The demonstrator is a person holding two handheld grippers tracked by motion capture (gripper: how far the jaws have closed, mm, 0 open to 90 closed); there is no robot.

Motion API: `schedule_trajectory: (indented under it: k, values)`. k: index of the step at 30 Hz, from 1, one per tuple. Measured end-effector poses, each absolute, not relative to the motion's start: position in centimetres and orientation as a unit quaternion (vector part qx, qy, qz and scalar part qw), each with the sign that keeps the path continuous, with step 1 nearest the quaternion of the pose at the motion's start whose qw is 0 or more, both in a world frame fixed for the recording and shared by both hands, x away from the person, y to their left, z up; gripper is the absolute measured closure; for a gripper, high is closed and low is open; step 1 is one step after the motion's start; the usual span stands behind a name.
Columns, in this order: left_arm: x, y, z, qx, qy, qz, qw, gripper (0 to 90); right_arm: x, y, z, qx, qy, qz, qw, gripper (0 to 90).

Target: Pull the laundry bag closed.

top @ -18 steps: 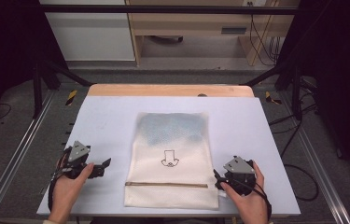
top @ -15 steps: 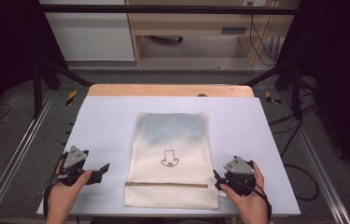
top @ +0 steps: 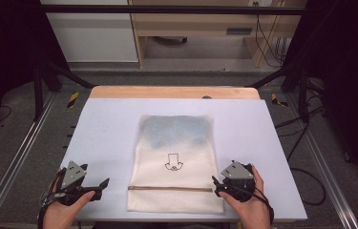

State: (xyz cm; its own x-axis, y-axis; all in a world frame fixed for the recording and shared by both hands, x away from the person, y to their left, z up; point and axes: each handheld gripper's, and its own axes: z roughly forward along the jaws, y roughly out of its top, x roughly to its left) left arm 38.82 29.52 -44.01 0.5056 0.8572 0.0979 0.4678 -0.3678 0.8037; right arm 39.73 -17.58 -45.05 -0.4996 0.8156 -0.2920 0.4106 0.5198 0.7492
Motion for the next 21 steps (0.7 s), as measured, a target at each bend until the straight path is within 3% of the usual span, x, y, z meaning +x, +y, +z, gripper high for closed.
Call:
schedule_trajectory:
  k: [7, 21]
  values:
    - [39.5, 30.1, -44.4, 0.785, 0.431, 0.254, 0.365, 11.6, 39.7, -14.5, -43.4, 0.326, 0.837, 0.311, 0.312, 19.9]
    - [39.9, 30.9, -44.7, 0.773, 0.447, 0.253, 0.371, 4.0, 41.2, -8.1, -41.5, 0.253, 0.892, 0.287, 0.242, 11.3]
